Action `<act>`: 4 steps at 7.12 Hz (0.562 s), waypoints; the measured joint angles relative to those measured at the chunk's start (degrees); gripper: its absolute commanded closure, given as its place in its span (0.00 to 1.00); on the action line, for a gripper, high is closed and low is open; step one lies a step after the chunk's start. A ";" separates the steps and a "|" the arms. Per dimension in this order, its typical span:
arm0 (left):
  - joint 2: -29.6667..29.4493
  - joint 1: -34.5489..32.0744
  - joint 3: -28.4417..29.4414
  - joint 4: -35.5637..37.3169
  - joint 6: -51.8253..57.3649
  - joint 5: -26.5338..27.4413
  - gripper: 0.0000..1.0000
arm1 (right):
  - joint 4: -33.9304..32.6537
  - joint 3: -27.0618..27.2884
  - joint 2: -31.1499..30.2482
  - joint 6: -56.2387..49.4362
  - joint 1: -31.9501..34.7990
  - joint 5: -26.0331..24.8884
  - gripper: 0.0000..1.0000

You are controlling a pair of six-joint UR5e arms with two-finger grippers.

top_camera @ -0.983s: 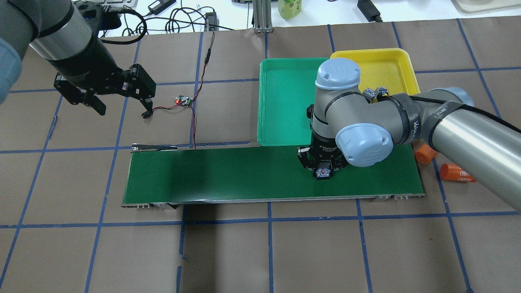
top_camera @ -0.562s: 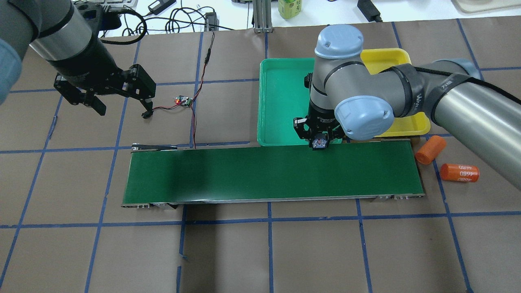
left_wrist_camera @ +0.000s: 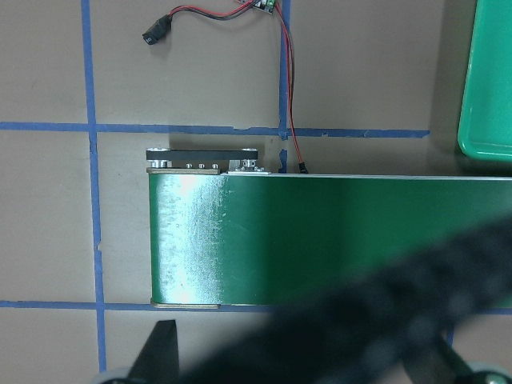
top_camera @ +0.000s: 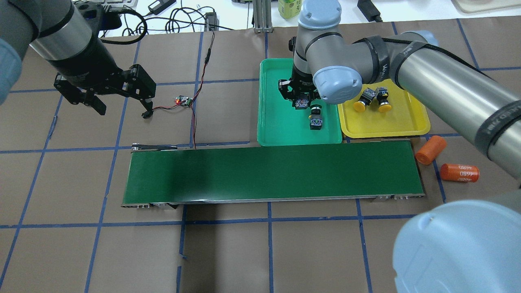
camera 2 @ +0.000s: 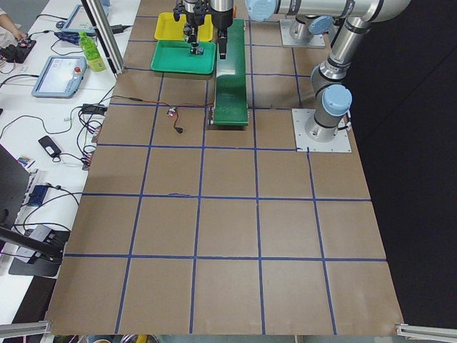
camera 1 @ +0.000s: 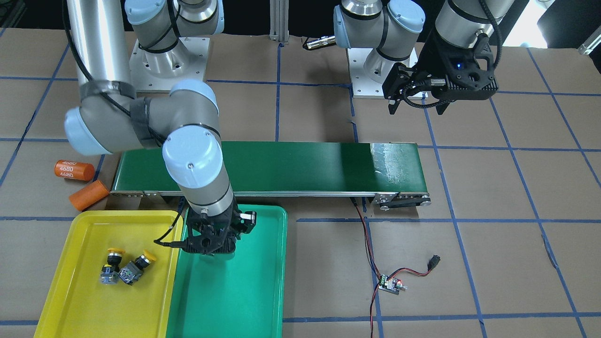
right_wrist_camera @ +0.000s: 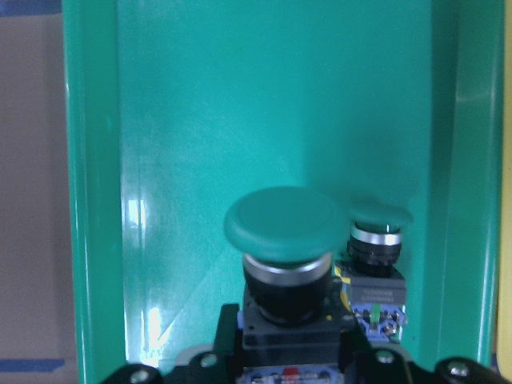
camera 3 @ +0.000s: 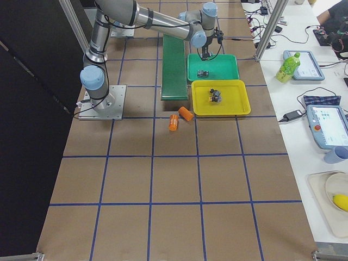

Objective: Sort buttons by color to trays

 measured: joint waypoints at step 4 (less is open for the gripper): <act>0.17 -0.05 -0.24 0.00 -0.06 -0.02 0.00 | -3.42 -0.58 2.68 0.02 -0.05 0.16 0.00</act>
